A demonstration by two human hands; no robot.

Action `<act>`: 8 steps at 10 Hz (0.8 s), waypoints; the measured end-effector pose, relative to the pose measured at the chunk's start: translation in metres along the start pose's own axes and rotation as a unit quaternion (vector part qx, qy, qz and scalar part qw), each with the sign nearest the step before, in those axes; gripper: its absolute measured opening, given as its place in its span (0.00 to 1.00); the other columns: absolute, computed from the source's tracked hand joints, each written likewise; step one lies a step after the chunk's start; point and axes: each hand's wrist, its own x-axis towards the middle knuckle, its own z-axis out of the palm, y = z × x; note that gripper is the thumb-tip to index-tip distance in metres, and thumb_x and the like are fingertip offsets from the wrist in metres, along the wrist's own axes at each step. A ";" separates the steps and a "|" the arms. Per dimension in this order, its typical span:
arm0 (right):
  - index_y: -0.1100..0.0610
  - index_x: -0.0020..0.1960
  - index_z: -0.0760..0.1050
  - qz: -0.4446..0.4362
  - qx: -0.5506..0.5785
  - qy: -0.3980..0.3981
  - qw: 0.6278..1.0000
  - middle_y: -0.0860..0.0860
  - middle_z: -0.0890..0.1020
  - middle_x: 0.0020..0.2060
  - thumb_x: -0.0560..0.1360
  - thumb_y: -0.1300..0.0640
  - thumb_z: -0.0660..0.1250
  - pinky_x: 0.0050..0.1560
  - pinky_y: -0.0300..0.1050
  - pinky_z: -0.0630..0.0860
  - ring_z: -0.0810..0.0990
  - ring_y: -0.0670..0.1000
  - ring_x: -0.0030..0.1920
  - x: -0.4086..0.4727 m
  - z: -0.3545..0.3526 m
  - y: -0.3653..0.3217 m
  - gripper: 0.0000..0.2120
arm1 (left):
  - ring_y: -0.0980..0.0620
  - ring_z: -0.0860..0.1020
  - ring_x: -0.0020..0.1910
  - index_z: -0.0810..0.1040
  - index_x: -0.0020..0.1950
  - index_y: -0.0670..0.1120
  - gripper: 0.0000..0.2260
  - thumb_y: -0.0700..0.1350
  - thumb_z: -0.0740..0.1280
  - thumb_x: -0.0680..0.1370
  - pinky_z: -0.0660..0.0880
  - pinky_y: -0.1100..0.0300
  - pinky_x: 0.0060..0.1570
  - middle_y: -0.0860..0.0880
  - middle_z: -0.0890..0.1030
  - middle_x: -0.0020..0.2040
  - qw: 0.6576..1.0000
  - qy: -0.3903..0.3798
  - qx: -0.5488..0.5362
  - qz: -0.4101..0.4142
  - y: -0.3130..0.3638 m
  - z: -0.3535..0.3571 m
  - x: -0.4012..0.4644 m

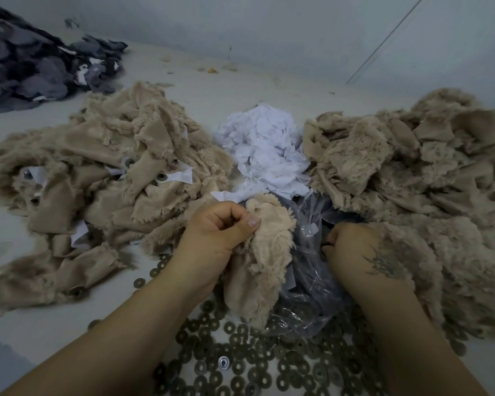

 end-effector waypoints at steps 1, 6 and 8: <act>0.63 0.65 0.74 -0.003 0.075 0.007 0.997 0.58 0.78 0.64 0.85 0.58 0.55 0.53 0.35 0.63 0.76 0.53 0.63 -0.006 -0.006 -0.003 0.15 | 0.50 0.75 0.37 0.82 0.35 0.49 0.04 0.48 0.73 0.69 0.75 0.61 0.41 0.48 0.79 0.35 1.000 -0.003 -0.006 0.004 0.000 -0.002 -0.001; 0.47 0.42 0.86 -0.125 0.671 0.021 0.730 0.49 0.88 0.41 0.68 0.69 0.76 0.40 0.37 0.82 0.87 0.48 0.43 -0.045 -0.023 -0.061 0.16 | 0.51 0.75 0.35 0.82 0.35 0.52 0.05 0.44 0.73 0.71 0.74 0.61 0.34 0.50 0.79 0.34 0.998 -0.022 0.023 0.063 0.011 -0.003 -0.009; 0.49 0.42 0.86 -0.113 0.677 0.053 0.725 0.50 0.88 0.40 0.67 0.70 0.76 0.40 0.38 0.82 0.87 0.49 0.42 -0.048 -0.016 -0.065 0.16 | 0.54 0.76 0.36 0.82 0.35 0.52 0.05 0.44 0.74 0.70 0.76 0.61 0.38 0.53 0.79 0.34 0.993 -0.011 0.069 0.094 0.013 -0.002 -0.008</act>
